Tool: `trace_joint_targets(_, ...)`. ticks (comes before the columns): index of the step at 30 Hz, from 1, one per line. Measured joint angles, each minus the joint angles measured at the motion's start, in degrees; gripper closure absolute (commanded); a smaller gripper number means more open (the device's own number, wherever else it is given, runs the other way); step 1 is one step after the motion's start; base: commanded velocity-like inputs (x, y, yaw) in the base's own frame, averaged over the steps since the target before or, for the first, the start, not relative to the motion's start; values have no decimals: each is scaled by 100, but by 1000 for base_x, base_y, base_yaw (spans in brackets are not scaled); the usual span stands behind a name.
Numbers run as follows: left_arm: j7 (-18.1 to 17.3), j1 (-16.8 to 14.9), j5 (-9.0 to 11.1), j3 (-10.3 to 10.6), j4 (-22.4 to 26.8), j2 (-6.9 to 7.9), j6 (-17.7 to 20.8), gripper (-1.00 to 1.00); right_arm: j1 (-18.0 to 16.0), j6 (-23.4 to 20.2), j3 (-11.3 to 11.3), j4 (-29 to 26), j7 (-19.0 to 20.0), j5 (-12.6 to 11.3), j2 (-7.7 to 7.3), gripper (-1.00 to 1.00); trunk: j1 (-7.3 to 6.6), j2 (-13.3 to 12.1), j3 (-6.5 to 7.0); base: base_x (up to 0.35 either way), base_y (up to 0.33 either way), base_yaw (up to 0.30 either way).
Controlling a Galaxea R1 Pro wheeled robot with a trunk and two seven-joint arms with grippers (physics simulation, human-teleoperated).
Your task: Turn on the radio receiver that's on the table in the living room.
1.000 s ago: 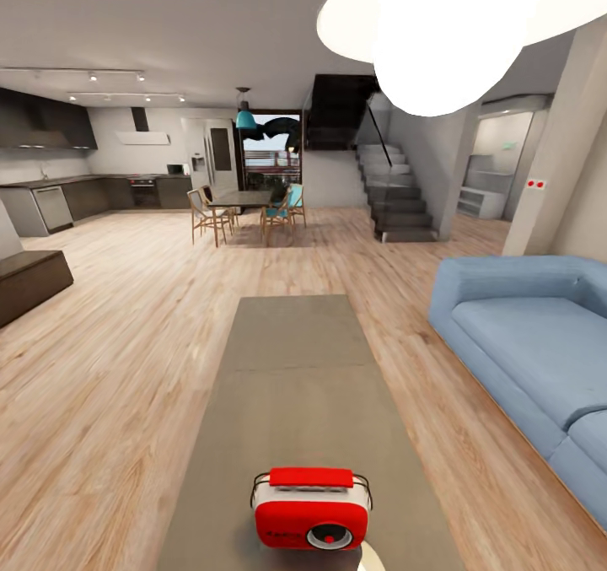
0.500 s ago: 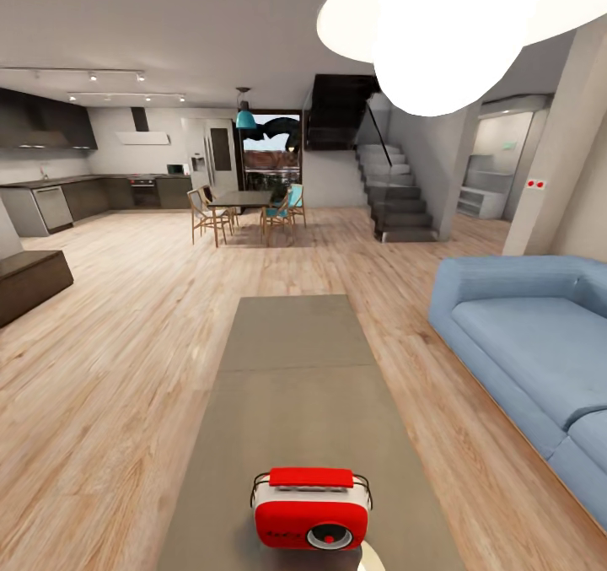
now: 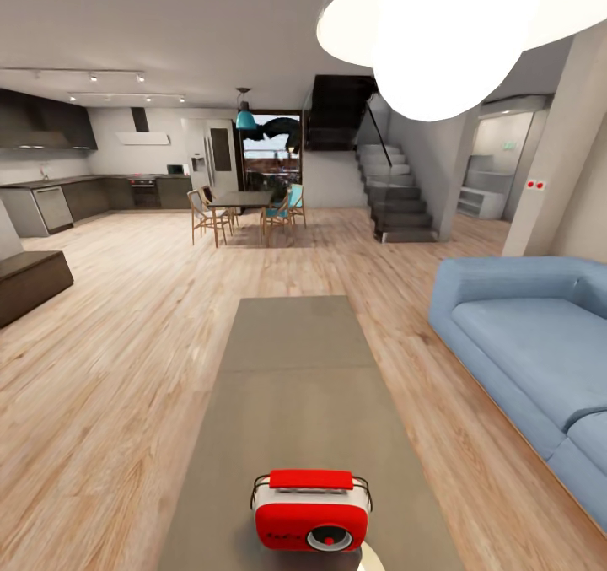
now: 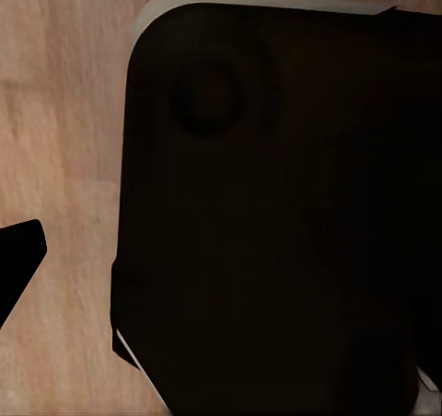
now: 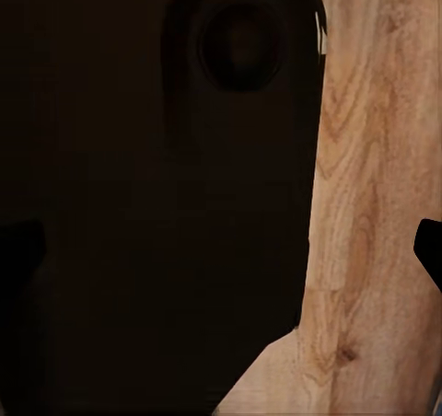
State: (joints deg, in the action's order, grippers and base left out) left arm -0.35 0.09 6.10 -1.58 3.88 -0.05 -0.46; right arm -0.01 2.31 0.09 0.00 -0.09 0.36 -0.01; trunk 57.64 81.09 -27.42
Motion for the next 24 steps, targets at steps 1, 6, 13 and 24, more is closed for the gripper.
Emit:
trace_joint_targets(1, -3, 0, -1, 0, -1, -1, -1, -100, -1, -1, 0, 0, 0, 0, -1, -100, -22, -40, 18, 0, 0, 0)
trace_joint_targets(6, -7, 0, -5, 0, -1, -3, -5, -100, 0, -2, -17, 0, 0, -35, -19, -100, -132, -241, 108, 0, 0, 0)
trace_joint_targets(13, -8, 0, -6, 0, -2, 7, -7, -100, -2, -5, -26, 0, 33, -35, -47, -100, -286, -521, 233, 0, 0, 0)
trace_joint_targets(24, -8, 0, 3, 6, -2, 21, 27, -100, -3, -15, -51, 0, 60, -71, -52, -100, -527, -963, 431, 0, 0, 0)
